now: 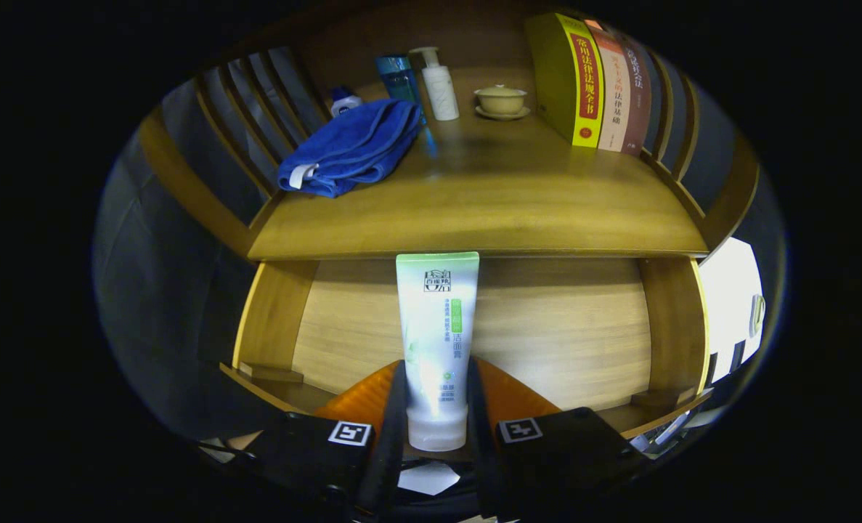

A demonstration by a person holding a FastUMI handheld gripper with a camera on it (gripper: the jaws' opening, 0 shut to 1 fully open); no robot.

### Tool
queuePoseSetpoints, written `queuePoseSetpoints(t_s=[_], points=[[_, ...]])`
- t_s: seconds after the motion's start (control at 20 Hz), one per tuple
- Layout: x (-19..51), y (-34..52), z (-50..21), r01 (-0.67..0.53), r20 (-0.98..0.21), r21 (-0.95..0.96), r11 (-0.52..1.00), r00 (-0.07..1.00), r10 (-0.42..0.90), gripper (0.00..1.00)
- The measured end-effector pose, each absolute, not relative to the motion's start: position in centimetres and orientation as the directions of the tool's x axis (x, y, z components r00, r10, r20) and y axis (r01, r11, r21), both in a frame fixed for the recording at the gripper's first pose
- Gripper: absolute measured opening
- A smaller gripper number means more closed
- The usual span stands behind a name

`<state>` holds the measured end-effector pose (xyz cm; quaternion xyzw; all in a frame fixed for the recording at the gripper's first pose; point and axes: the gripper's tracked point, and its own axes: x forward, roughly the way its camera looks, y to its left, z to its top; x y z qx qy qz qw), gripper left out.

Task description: Pull open the drawer, take out the items inside it, and place them on the countertop above the cabinet.

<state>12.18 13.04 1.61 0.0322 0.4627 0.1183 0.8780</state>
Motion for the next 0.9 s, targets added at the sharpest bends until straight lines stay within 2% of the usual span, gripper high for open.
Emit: queuePoseSetpoints(t_s=[0.3, 0.55, 0.9], points=[[15.4, 13.0, 6.5, -0.177, -0.733, 0.136, 0.975, 0.643, 0.219, 0.50], [20.6, 12.8, 8.1, -0.152, -0.701, 0.095, 0.984, 0.691, 0.174, 0.50], [27.4, 13.1, 7.0, -0.102, -0.711, 0.103, 0.989, 0.688, 0.145, 0.50]])
